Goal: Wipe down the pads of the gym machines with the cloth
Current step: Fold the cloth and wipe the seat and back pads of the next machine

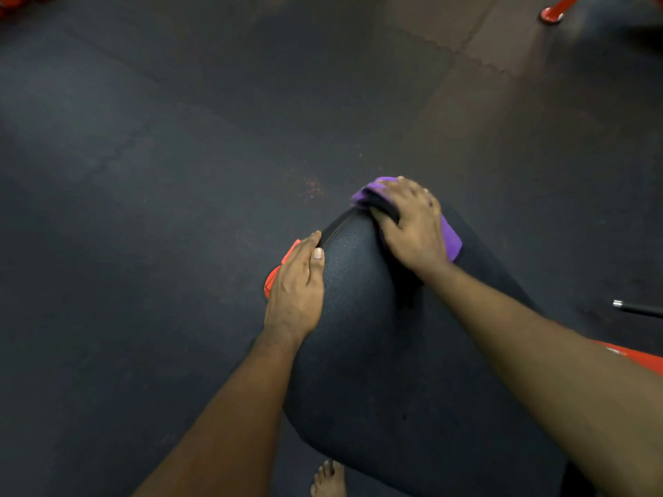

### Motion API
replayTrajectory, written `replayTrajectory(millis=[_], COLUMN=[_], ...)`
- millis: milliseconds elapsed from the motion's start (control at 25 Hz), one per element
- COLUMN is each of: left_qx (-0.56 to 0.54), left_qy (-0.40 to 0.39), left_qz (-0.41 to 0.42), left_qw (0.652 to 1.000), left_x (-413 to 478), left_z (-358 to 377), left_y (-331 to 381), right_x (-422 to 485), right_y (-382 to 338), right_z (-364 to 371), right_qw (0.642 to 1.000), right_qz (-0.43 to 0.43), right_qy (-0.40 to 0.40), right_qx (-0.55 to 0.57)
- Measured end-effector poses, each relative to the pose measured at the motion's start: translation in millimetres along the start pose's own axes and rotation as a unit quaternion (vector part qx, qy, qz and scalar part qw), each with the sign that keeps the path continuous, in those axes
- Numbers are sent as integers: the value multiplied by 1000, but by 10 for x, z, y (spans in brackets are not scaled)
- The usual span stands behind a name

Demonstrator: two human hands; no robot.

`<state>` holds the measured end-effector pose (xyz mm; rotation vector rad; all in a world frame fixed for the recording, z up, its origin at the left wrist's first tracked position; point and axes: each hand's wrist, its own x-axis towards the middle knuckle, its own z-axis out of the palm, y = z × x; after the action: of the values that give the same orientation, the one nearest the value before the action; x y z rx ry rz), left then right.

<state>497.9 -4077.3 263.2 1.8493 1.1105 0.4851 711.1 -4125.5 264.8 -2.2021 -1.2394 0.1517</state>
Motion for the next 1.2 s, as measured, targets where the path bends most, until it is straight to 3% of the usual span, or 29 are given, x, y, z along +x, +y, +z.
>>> replayTrajectory(millis=[80,120,240,280,400,440,560,600,720,760,880,920,1040,1200], left_qx=[0,-2,8,8,1,3,11,11,8,8,6,7,0,-16], left_qy=[4,5,13,12,12,14,19,18,25,27,24,22,22,-5], left_qz=[-1,1,4,4,2,3,8,5,2,8,2,2,10,0], left_qw=[1000,1000,1000,1000,1000,1000,1000,1000,1000,1000,1000,1000,1000,1000], left_x=[-2,-6,3,6,0,1,4,9,-7,-2,8,-4,9,13], left_z=[-5,-5,-4,-4,1,-1,-12,-4,5,2,19,16,13,1], left_y=[6,0,-14,-14,-16,-21,-33,-29,-42,-44,-40,-37,-48,-16], right_x=[129,112,-48,30,269,238,7,101,274,204,-103,-29,175,-73], right_y=[-61,-167,-95,60,42,-91,34,253,368,242,232,336,127,-188], right_z=[-7,48,74,-2,-51,8,31,-66,-142,-68,-51,-141,-99,-3], right_qw=[987,980,999,1000,963,960,996,995,935,943,993,993,963,997], right_qz=[157,196,15,19,257,265,74,85,345,320,77,78,248,44], right_qy=[36,44,11,8,75,87,53,46,77,93,92,85,102,54], right_qx=[12,-2,-31,-16,21,6,7,15,31,8,-2,-10,-33,-46])
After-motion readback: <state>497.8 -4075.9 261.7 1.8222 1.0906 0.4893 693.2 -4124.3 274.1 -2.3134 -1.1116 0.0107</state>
